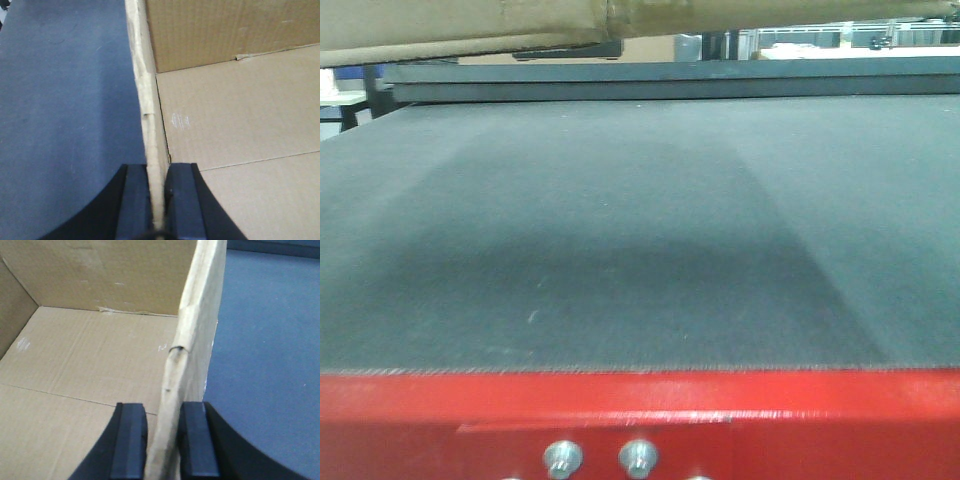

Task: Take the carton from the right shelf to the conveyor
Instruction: 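Lower the box with both grippers onto the conveyor belt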

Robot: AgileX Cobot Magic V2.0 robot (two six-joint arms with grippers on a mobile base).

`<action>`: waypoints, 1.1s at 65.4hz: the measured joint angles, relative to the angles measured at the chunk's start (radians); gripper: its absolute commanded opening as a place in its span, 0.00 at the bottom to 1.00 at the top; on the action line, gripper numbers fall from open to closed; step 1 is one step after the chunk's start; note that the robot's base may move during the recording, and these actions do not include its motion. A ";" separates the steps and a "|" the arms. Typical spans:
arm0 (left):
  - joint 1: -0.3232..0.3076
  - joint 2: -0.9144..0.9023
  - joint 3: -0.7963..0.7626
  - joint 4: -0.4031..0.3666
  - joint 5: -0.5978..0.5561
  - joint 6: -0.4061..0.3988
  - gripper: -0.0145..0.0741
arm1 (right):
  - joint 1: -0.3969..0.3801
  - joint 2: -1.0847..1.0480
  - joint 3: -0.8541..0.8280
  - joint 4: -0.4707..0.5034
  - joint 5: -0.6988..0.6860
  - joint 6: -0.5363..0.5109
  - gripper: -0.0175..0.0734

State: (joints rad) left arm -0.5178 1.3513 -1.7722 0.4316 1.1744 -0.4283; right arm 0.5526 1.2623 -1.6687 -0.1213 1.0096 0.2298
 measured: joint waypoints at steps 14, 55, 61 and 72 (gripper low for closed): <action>0.000 0.000 0.000 0.000 0.000 0.000 0.15 | 0.000 0.000 0.000 0.000 0.000 0.000 0.12; 0.000 0.000 0.000 0.000 0.000 0.000 0.15 | 0.000 0.000 0.000 0.000 0.000 0.000 0.12; 0.000 0.000 0.000 0.000 0.000 0.000 0.15 | 0.000 0.000 0.000 0.000 0.000 0.000 0.12; 0.000 0.000 0.000 0.000 0.000 0.000 0.15 | 0.000 0.000 0.000 0.000 0.000 0.000 0.12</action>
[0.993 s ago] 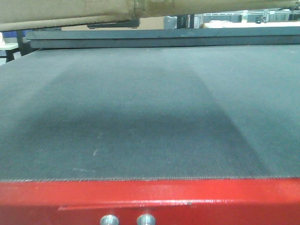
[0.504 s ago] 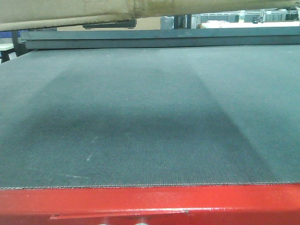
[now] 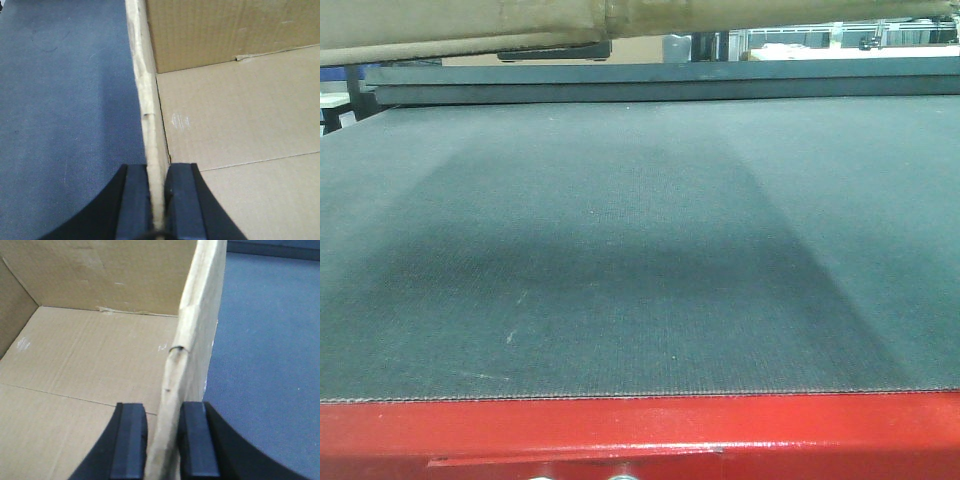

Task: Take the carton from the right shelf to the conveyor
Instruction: 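Lower the box with both grippers onto the conveyor belt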

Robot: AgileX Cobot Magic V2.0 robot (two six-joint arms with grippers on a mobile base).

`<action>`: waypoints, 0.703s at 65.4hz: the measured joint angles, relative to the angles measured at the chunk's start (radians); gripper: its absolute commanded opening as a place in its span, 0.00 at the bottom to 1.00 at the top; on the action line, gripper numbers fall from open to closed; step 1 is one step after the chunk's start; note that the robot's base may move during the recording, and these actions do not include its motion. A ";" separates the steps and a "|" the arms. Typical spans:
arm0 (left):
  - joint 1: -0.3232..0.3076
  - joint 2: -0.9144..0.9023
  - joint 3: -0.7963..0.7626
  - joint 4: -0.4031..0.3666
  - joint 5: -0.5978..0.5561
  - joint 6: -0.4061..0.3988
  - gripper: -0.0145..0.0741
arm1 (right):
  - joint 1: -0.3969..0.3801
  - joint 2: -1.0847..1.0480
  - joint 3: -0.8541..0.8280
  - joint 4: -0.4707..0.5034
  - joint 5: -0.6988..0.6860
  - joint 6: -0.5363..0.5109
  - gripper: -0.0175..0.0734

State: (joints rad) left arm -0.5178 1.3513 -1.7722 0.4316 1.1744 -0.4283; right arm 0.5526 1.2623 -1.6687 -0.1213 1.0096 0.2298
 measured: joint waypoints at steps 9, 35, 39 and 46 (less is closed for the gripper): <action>0.000 0.000 0.000 0.002 -0.005 0.000 0.15 | 0.000 0.000 0.000 0.000 -0.009 0.002 0.12; 0.111 0.024 0.057 -0.102 -0.223 0.006 0.15 | -0.052 0.093 0.000 0.003 -0.056 0.002 0.12; 0.147 0.046 0.083 -0.131 -0.245 0.017 0.15 | -0.070 0.130 0.000 0.014 -0.069 0.002 0.12; 0.183 0.103 0.124 -0.155 -0.263 0.026 0.15 | -0.095 0.205 0.000 0.035 -0.081 -0.002 0.12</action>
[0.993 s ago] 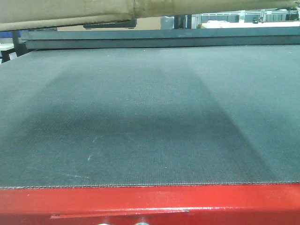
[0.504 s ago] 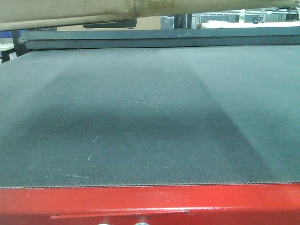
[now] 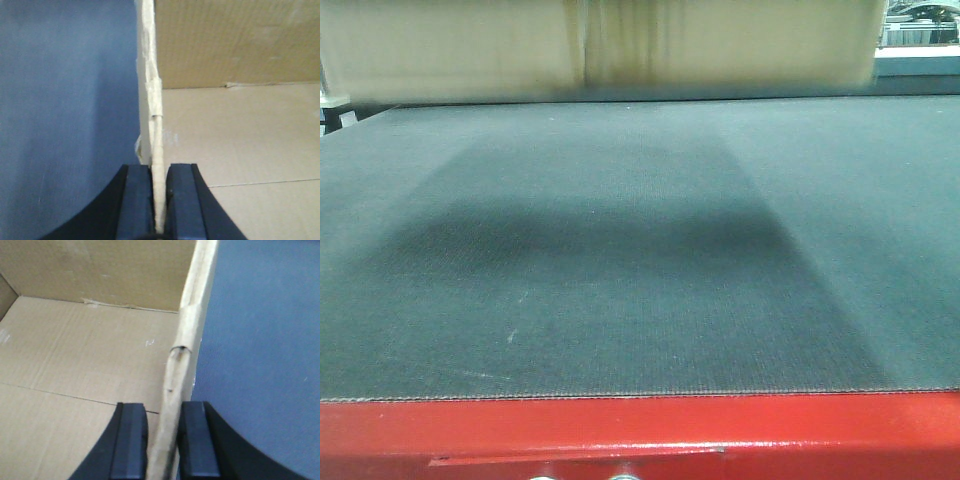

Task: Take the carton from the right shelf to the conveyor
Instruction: 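Lower the box with both grippers onto the conveyor belt, then open both grippers and withdraw them from the box walls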

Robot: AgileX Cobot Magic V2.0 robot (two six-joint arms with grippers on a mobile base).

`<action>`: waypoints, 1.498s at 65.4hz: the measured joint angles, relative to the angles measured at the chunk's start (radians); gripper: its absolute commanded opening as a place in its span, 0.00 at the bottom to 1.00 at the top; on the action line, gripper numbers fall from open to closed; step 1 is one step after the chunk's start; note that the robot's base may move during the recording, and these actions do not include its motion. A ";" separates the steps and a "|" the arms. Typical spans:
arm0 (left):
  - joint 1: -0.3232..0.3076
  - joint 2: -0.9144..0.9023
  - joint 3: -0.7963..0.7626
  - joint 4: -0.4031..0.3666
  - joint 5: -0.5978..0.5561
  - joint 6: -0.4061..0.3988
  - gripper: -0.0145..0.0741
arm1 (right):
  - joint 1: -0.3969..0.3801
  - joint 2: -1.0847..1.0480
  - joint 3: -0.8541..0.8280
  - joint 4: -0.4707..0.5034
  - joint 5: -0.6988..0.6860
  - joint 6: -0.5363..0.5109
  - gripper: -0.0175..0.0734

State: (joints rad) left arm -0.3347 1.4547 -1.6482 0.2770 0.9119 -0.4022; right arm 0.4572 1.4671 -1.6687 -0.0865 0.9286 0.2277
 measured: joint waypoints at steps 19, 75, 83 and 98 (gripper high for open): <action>0.018 0.158 0.026 0.024 -0.054 0.006 0.15 | -0.020 0.191 0.000 0.008 -0.028 -0.011 0.12; 0.024 -0.033 0.007 0.086 -0.086 0.008 0.16 | -0.074 0.002 0.000 0.004 -0.058 -0.011 0.12; 0.028 -0.107 0.022 0.153 -0.072 0.008 0.18 | -0.139 -0.056 0.002 -0.002 -0.012 -0.011 0.12; 0.130 -0.238 0.225 0.152 -0.109 0.008 0.18 | -0.245 -0.155 0.135 -0.013 -0.007 -0.030 0.12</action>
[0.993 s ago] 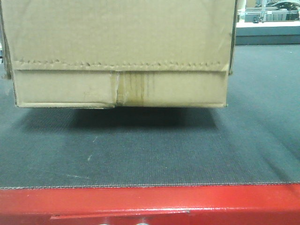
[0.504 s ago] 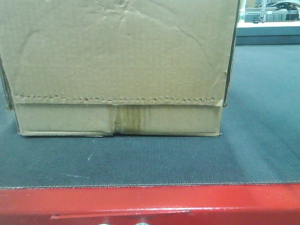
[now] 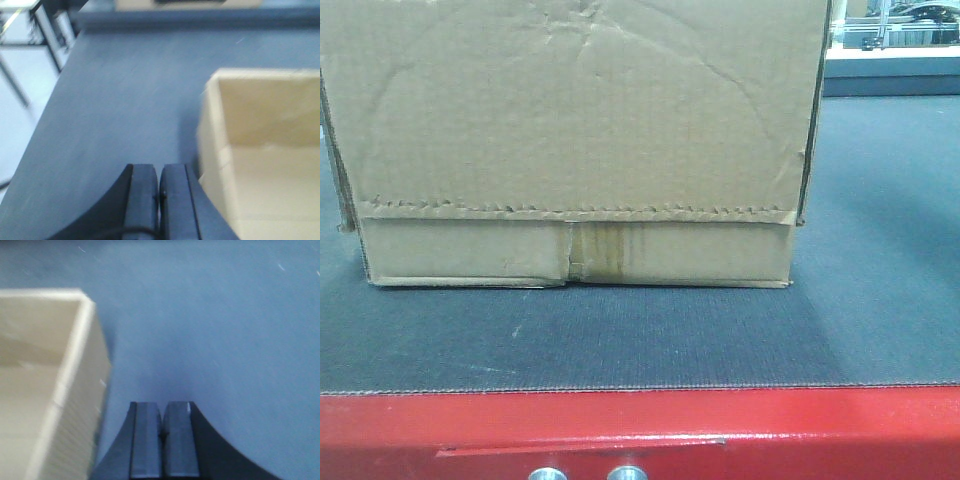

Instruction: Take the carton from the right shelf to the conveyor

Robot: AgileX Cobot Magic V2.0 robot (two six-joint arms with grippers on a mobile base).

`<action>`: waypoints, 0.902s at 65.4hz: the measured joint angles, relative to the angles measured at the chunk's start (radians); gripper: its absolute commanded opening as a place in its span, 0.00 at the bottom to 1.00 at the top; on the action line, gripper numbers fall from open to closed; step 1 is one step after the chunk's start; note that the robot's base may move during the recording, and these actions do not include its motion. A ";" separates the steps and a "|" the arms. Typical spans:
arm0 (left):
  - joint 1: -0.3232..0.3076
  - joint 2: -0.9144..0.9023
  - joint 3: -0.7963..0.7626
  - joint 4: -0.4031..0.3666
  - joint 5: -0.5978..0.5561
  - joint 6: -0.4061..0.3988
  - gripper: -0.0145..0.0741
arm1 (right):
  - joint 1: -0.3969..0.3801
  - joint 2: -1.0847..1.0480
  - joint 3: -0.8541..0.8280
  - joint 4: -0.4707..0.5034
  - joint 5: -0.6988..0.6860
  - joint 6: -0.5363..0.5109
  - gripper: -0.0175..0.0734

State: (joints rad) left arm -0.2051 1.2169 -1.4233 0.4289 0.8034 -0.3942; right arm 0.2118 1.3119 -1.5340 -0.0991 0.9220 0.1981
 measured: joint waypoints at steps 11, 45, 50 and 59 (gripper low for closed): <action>0.114 -0.106 0.236 -0.108 -0.086 0.049 0.18 | -0.007 -0.087 0.207 0.000 -0.074 -0.018 0.12; 0.177 -0.602 0.831 -0.283 -0.454 0.289 0.18 | -0.007 -0.511 0.854 -0.014 -0.556 -0.060 0.12; 0.177 -0.693 0.870 -0.278 -0.485 0.289 0.18 | -0.007 -0.596 0.926 -0.019 -0.617 -0.060 0.12; 0.177 -0.837 0.904 -0.271 -0.502 0.290 0.18 | -0.007 -0.740 1.011 -0.020 -0.679 -0.060 0.12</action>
State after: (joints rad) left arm -0.0282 0.3800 -0.5190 0.1575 0.3013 -0.1039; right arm 0.2049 0.5719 -0.5230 -0.1192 0.2430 0.1383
